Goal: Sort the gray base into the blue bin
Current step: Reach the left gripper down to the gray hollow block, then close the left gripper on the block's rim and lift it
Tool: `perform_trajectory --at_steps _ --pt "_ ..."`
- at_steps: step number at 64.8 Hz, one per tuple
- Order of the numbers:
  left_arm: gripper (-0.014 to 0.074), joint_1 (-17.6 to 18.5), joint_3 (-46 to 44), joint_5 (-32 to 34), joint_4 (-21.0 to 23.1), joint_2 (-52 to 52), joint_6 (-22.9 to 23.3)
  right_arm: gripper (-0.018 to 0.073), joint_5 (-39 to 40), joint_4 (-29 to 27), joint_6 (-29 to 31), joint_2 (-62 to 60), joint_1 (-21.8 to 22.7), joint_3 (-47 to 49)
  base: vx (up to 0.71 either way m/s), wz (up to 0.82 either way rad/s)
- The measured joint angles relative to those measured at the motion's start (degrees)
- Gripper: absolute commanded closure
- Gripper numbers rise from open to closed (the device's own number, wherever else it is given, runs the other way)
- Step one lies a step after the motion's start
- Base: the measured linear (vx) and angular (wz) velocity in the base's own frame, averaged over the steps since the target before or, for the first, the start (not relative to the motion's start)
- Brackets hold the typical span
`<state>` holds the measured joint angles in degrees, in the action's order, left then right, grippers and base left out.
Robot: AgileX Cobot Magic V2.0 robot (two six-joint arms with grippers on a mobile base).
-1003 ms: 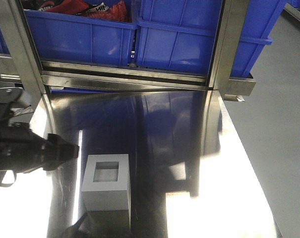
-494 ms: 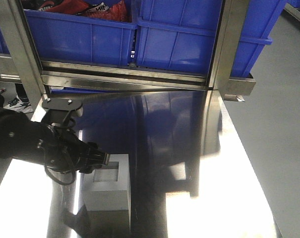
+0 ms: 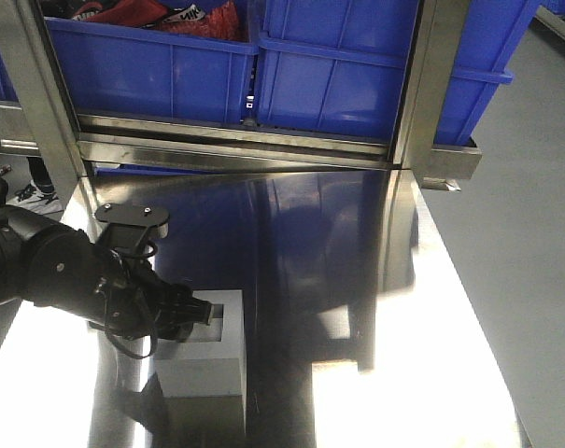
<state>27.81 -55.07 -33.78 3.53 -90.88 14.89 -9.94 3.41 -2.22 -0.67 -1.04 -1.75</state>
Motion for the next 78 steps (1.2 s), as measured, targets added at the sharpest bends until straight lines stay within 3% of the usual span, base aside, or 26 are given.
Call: perform_trajectory --at_steps 17,37,65,78 --pt "0.0239 0.0 -0.9 1.2 0.2 -1.3 0.3 0.0568 0.0 0.0 0.0 0.0 0.0 0.0 0.00 0.00" --pt "0.0606 0.3 -1.4 1.2 0.9 -1.8 0.6 0.0568 0.0 0.0 0.0 0.0 0.0 0.0 0.00 0.00" --pt "0.0602 0.3 -1.0 1.1 0.1 -0.3 0.5 0.0568 0.0 0.0 0.0 0.0 0.0 0.0 0.00 0.00" --pt "0.0602 0.3 -0.6 3.1 -0.7 7.1 0.4 0.0568 0.0 0.0 0.0 0.0 0.0 0.0 0.00 0.00"
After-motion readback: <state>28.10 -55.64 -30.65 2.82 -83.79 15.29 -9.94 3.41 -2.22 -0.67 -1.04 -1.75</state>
